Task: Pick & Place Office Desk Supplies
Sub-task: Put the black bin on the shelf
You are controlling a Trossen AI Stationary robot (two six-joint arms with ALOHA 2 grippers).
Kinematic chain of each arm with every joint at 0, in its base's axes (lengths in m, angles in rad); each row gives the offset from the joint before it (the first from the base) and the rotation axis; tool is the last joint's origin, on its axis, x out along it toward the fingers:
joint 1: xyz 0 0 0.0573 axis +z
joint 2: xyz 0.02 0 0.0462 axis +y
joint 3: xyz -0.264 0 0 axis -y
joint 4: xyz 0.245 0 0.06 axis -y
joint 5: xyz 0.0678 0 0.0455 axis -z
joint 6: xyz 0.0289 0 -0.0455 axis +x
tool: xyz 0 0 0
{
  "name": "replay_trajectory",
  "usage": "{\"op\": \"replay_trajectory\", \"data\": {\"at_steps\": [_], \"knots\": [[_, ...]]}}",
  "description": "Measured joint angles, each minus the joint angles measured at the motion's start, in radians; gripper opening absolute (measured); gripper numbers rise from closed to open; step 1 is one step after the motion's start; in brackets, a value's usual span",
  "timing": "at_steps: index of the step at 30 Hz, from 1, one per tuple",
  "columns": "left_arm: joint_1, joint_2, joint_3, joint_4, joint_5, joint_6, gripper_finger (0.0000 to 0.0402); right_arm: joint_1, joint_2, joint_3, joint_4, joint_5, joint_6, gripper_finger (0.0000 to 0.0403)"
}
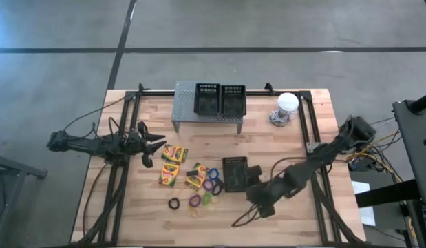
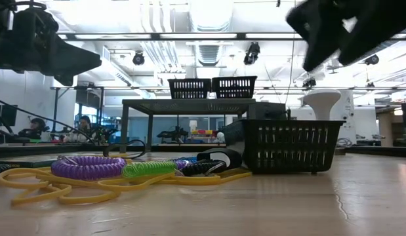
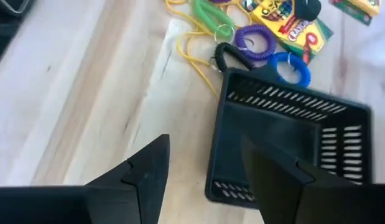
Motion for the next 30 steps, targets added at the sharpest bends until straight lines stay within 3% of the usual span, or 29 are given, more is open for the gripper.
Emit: {"op": "replay_trajectory", "data": {"at_steps": [5, 10, 12, 16, 23, 26, 30], "knots": [[0.000, 0.004, 0.000, 0.000, 0.000, 0.000, 0.0113, -0.028, -0.127, -0.216, 0.194, -0.002, 0.008, 0.0184], [0.000, 0.004, 0.000, 0.006, 0.000, 0.000, 0.0113, -0.021, -0.125, -0.360, 0.495, -0.026, -0.013, 0.0182], [0.000, 0.004, 0.000, 0.013, 0.000, 0.000, 0.0113, -0.019, -0.108, -0.375, 0.540, -0.016, -0.014, 0.0182], [0.000, 0.006, 0.000, 0.015, 0.003, -0.037, 0.0113, -0.019, -0.073, -0.370, 0.553, -0.002, -0.019, 0.0175], [0.000, 0.019, 0.000, 0.090, 0.046, -0.282, 0.0113, -0.020, 0.063, -0.294, 0.496, -0.002, -0.045, 0.0148], [-0.001, 0.030, 0.000, 0.184, 0.148, -0.264, 0.0113, -0.019, 0.119, -0.229, 0.431, -0.002, -0.041, 0.0129], [-0.016, 0.097, 0.000, 0.267, 0.160, -0.258, 0.0111, -0.020, 0.169, -0.127, 0.342, 0.000, -0.031, 0.0090]]}}
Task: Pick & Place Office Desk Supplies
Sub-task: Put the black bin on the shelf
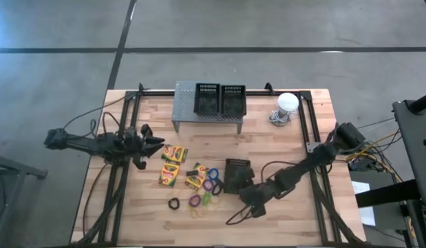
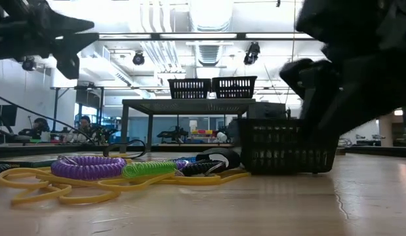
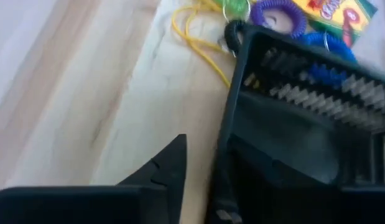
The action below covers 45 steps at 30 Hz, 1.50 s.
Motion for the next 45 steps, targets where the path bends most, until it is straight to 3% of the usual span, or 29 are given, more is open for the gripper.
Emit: {"op": "replay_trajectory", "data": {"at_steps": [6, 10, 14, 20, 25, 34, 45], "knots": [[-0.041, 0.271, 0.030, 0.099, -0.072, 0.031, 0.0095, -0.008, 0.068, 0.160, -0.173, 0.058, 0.013, 0.0017], [-0.076, 0.518, 0.180, 0.112, -0.082, 0.039, 0.0085, -0.020, 0.108, 0.264, -0.216, 0.150, -0.010, 0.0014], [-0.146, 0.780, 0.382, -0.020, -0.086, 0.109, 0.0083, -0.044, 0.142, 0.354, -0.235, 0.232, -0.020, 0.0014], [-0.252, 1.127, 0.703, -0.264, -0.215, 0.177, 0.0088, -0.073, 0.168, 0.409, -0.214, 0.237, 0.034, 0.0014], [-0.306, 1.339, 0.874, -0.378, -0.256, 0.220, 0.0098, -0.074, 0.208, 0.393, -0.211, 0.235, 0.051, 0.0013], [-0.328, 1.555, 0.970, -0.361, -0.245, 0.220, 0.0099, -0.069, 0.239, 0.385, -0.210, 0.236, 0.153, 0.0013], [-0.291, 1.603, 0.974, -0.277, -0.274, 0.255, 0.0099, -0.060, 0.190, 0.371, -0.195, 0.295, 0.154, 0.0013]]}}
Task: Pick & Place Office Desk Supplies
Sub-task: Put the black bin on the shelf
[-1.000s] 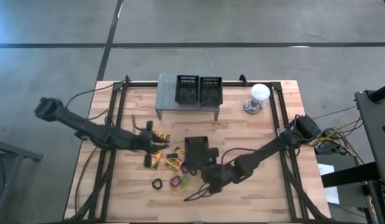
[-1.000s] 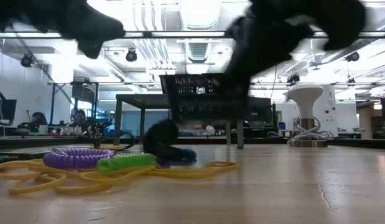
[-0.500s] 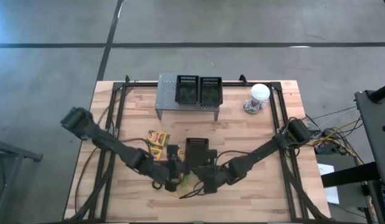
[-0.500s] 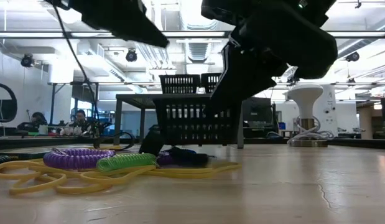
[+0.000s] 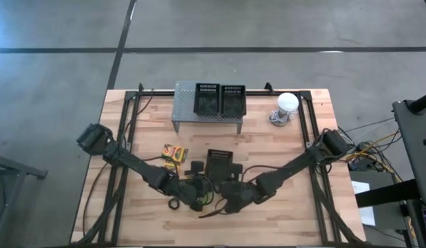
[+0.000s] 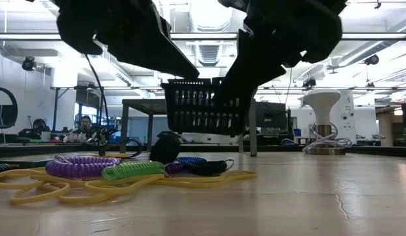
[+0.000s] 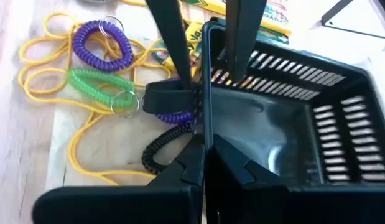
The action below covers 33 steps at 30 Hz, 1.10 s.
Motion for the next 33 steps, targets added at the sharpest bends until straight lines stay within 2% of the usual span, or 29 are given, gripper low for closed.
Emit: {"op": "replay_trajectory", "data": {"at_steps": [4, 7, 11, 15, 19, 23, 33], "knots": [[0.004, -0.003, 0.000, -0.013, -0.007, -0.044, 0.0099, 0.000, -0.003, -0.002, 0.002, 0.002, -0.001, 0.0013], [0.019, -0.001, -0.001, -0.046, 0.031, -0.092, 0.0105, 0.000, -0.003, -0.002, 0.004, 0.003, -0.002, 0.0013], [0.046, -0.001, -0.001, -0.061, 0.105, -0.127, 0.0138, 0.000, -0.003, -0.002, 0.002, 0.017, -0.005, 0.0013], [0.061, 0.006, -0.001, -0.058, 0.106, -0.148, 0.0175, -0.001, -0.003, -0.002, 0.002, 0.018, -0.007, 0.0013], [0.064, 0.018, -0.001, -0.058, 0.102, -0.146, 0.0182, -0.001, -0.003, -0.002, 0.003, 0.018, -0.011, 0.0013], [0.064, 0.025, 0.000, -0.057, 0.101, -0.143, 0.0150, -0.001, -0.003, -0.003, 0.004, 0.017, -0.015, 0.0013], [0.066, 0.025, 0.001, -0.058, 0.133, -0.115, 0.0013, -0.002, -0.002, -0.004, 0.023, 0.017, -0.072, 0.0013]]}}
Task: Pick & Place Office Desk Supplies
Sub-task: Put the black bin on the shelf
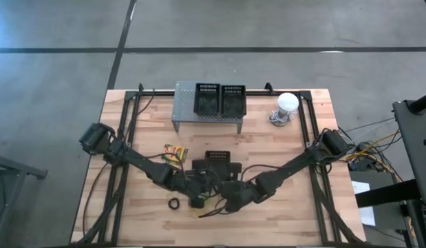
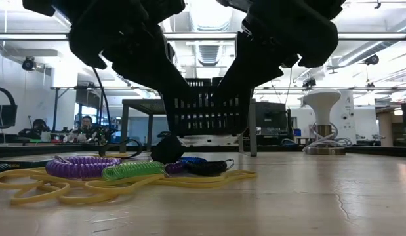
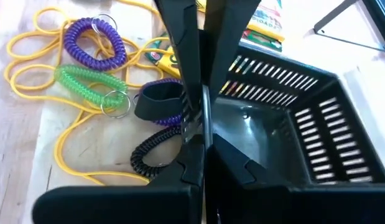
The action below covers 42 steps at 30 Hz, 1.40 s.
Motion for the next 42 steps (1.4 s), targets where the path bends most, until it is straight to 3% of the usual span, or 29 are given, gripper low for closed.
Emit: {"op": "replay_trajectory", "data": {"at_steps": [4, 12, 14, 19, 26, 31, 34, 38, 42], "knots": [[0.000, 0.000, 0.000, -0.002, 0.006, -0.002, 0.0013, 0.002, 0.000, 0.007, 0.027, 0.008, -0.050, 0.0030], [0.001, 0.003, 0.000, -0.013, -0.002, -0.005, 0.0010, 0.015, -0.026, 0.055, 0.003, 0.015, -0.096, 0.0124], [-0.005, 0.003, 0.006, -0.030, -0.018, -0.002, 0.0010, 0.045, -0.057, 0.055, -0.045, 0.092, -0.062, 0.0137], [-0.045, 0.000, 0.072, -0.108, -0.036, 0.025, 0.0010, 0.180, -0.111, 0.052, -0.261, 0.413, 0.112, 0.0140], [-0.146, 0.000, 0.315, -0.582, -0.108, -0.076, 0.0009, 0.332, -0.121, 0.051, -0.509, 0.597, 0.431, 0.0123], [-0.188, -0.010, 0.481, -1.071, -0.149, -0.267, 0.0008, 0.354, -0.120, 0.030, -0.553, 0.658, 0.485, 0.0112], [-0.173, -0.062, 0.509, -1.282, -0.167, -0.363, 0.0008, 0.353, -0.120, 0.007, -0.553, 0.664, 0.508, 0.0106], [-0.105, -0.212, 0.457, -1.362, -0.195, -0.373, 0.0008, 0.353, -0.120, -0.023, -0.553, 0.665, 0.544, 0.0098], [0.031, -0.409, 0.337, -1.253, -0.196, -0.158, 0.0008, 0.353, -0.119, -0.028, -0.550, 0.665, 0.547, 0.0091]]}}
